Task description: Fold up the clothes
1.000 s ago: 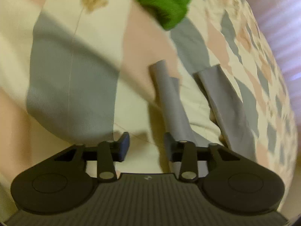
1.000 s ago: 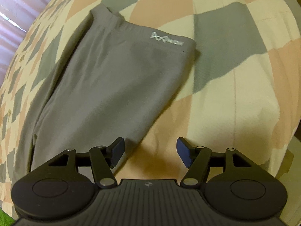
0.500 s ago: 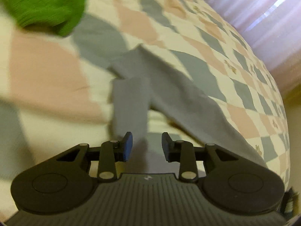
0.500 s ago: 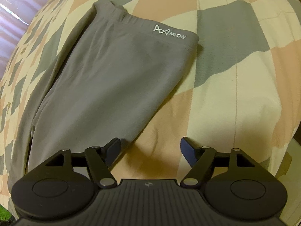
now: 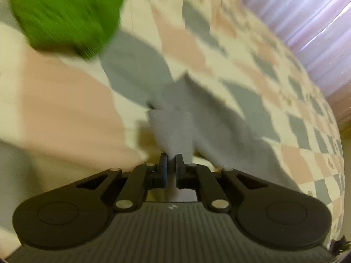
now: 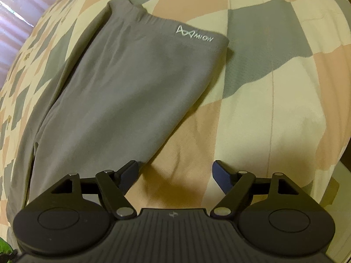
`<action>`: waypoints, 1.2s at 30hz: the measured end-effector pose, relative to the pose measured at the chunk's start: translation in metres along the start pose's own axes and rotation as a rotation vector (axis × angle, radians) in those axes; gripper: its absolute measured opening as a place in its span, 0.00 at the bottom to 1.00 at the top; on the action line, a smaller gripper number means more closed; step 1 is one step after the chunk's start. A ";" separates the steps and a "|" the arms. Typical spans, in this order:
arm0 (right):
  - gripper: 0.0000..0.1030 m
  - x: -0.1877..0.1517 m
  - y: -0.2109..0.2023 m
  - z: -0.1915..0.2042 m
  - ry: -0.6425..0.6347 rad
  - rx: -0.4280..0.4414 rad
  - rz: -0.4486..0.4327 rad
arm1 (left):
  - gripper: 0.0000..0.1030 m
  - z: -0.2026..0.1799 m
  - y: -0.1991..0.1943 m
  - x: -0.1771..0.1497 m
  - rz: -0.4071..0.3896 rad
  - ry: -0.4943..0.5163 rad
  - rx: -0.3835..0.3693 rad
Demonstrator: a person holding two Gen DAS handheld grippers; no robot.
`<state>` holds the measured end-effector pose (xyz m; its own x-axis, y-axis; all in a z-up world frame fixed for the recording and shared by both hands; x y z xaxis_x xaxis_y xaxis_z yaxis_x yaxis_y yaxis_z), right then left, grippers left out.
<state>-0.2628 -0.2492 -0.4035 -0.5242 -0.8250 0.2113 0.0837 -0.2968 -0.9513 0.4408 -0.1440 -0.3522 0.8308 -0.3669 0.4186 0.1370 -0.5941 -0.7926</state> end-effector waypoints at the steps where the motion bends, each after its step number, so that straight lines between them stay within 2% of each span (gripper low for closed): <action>1: 0.75 0.001 -0.002 -0.002 0.002 -0.001 -0.004 | 0.04 0.009 -0.014 -0.003 -0.013 -0.001 0.021; 2: 0.75 -0.001 -0.004 -0.004 0.008 0.001 -0.008 | 0.01 0.017 -0.028 -0.007 -0.026 -0.002 0.042; 5: 0.75 -0.001 -0.007 -0.012 0.025 0.004 -0.021 | 0.02 0.045 -0.067 -0.018 -0.053 -0.012 0.107; 7: 0.75 0.004 -0.007 -0.018 0.032 0.015 -0.027 | 0.02 0.074 -0.058 -0.027 0.008 -0.094 0.167; 8: 0.75 0.002 -0.007 -0.018 0.035 0.017 -0.030 | 0.00 0.086 -0.052 -0.032 0.034 -0.155 0.169; 10: 0.75 0.006 -0.009 -0.021 0.049 0.031 -0.038 | 0.02 0.099 -0.045 -0.042 0.042 -0.264 0.109; 11: 0.75 0.008 -0.010 -0.023 0.060 0.038 -0.043 | 0.06 0.102 -0.043 -0.046 0.035 -0.302 0.081; 12: 0.75 0.011 -0.011 -0.025 0.069 0.047 -0.048 | 0.16 0.102 -0.042 -0.049 0.024 -0.319 0.061; 13: 0.75 0.013 -0.013 -0.031 0.077 0.060 -0.055 | 0.21 0.102 -0.040 -0.053 0.013 -0.336 0.042; 14: 0.75 0.023 -0.013 -0.036 0.088 0.072 -0.066 | 0.25 0.103 -0.039 -0.056 0.002 -0.354 0.023; 15: 0.75 0.030 -0.015 -0.045 0.104 0.083 -0.076 | 0.24 0.102 -0.037 -0.058 -0.005 -0.366 0.010; 16: 0.75 0.037 -0.014 -0.051 0.136 0.104 -0.089 | 0.24 0.102 -0.034 -0.057 0.005 -0.360 0.024; 19: 0.75 0.056 -0.009 -0.071 0.245 0.161 -0.126 | 0.02 0.091 -0.018 -0.054 0.049 -0.296 0.105; 22: 0.73 0.074 0.002 -0.085 0.320 0.207 -0.144 | 0.03 0.080 -0.015 -0.054 0.056 -0.215 0.163; 24: 0.66 0.089 0.019 -0.085 0.322 0.228 -0.122 | 0.03 0.072 -0.015 -0.053 0.058 -0.172 0.196; 25: 0.40 0.092 0.020 -0.084 0.307 0.224 -0.120 | 0.03 0.070 -0.014 -0.054 0.062 -0.158 0.210; 26: 0.08 0.094 0.021 -0.083 0.293 0.221 -0.117 | 0.03 0.068 -0.013 -0.054 0.063 -0.148 0.223; 28: 0.04 0.098 0.023 -0.082 0.265 0.214 -0.114 | 0.03 0.063 -0.016 -0.055 0.062 -0.121 0.257; 31: 0.03 0.102 0.009 -0.080 0.193 0.183 -0.122 | 0.03 0.051 -0.023 -0.054 0.063 -0.047 0.318; 33: 0.09 0.106 0.003 -0.080 0.154 0.162 -0.110 | 0.04 0.048 -0.032 -0.053 0.080 -0.023 0.357; 35: 0.51 0.111 0.008 -0.072 0.032 0.018 -0.030 | 0.05 0.047 -0.052 -0.048 0.068 -0.057 0.370; 36: 0.53 0.113 0.005 -0.067 -0.007 -0.046 -0.033 | 0.07 0.045 -0.062 -0.045 0.056 -0.072 0.378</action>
<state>-0.3786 -0.3117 -0.3996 -0.5200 -0.8184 0.2445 0.0271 -0.3019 -0.9529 0.4185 -0.0583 -0.3416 0.8767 -0.3320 0.3482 0.2683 -0.2634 -0.9266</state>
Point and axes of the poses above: each gripper's, at about its wrist camera, not at the fingertips, and y roughly the way its jaws point, z to its left, x to its top, the point moved 1 cm from there along y, roughly the way its jaws point, and after that the axes turned 5 degrees about -x, right-handed, at the moved point
